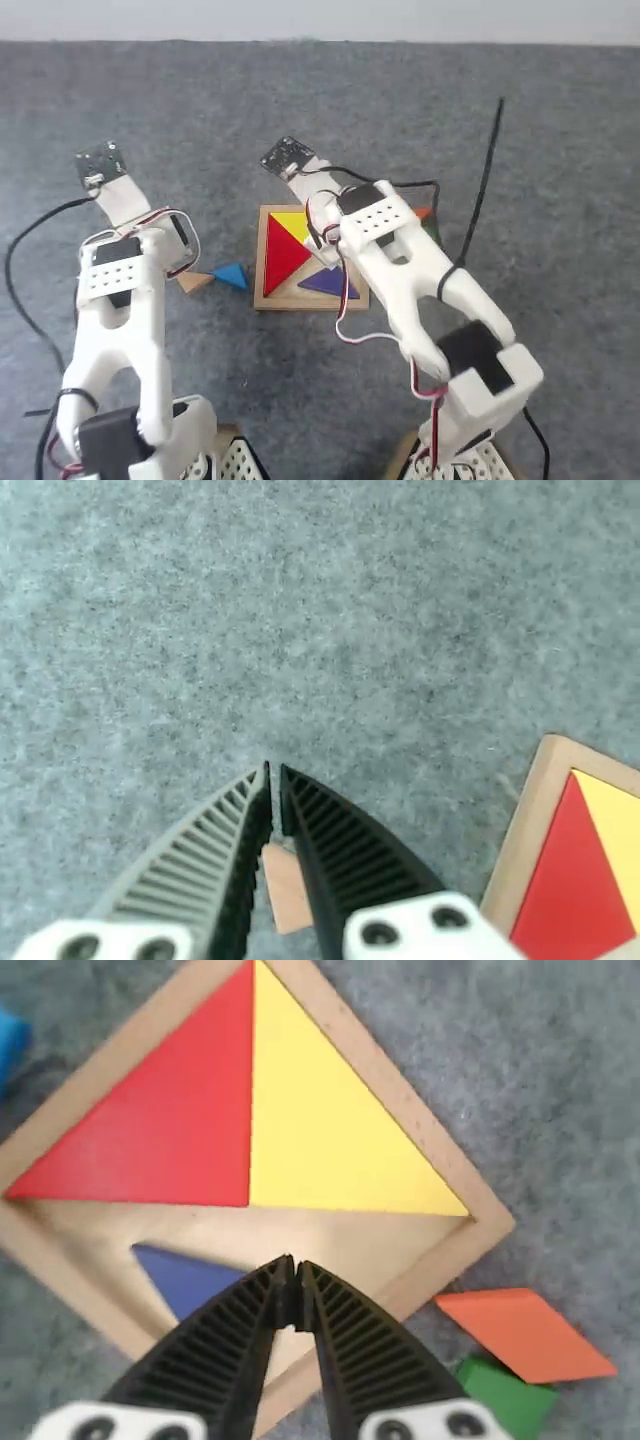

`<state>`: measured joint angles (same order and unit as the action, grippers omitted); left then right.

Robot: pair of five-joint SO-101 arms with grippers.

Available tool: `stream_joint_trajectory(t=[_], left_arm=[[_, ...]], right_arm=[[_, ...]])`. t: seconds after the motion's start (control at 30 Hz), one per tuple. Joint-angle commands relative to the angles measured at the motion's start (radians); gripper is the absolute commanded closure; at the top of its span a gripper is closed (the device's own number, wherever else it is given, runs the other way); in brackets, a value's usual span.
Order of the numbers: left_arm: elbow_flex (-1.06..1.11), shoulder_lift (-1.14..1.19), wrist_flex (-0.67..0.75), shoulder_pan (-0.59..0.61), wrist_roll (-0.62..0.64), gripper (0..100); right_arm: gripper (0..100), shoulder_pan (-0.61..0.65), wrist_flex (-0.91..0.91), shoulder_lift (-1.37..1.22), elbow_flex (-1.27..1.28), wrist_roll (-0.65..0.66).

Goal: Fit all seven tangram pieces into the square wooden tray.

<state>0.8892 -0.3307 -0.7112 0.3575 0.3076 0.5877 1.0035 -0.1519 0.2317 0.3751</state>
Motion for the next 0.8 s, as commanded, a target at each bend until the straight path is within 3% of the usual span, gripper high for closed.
stream_joint_trajectory(t=[0.0,0.27,0.77], left_arm=[[-0.030,-0.046,0.021,-0.003,-0.014,99],[-0.030,-0.046,0.021,-0.002,-0.014,99],[-0.031,-0.046,0.023,-0.002,-0.014,99]], right_arm=[[99.1,0.065,0.033,0.097,-0.005,0.084],[99.1,0.196,-0.085,0.090,0.167,0.086],[99.1,0.151,-0.183,-0.035,0.124,0.035]])
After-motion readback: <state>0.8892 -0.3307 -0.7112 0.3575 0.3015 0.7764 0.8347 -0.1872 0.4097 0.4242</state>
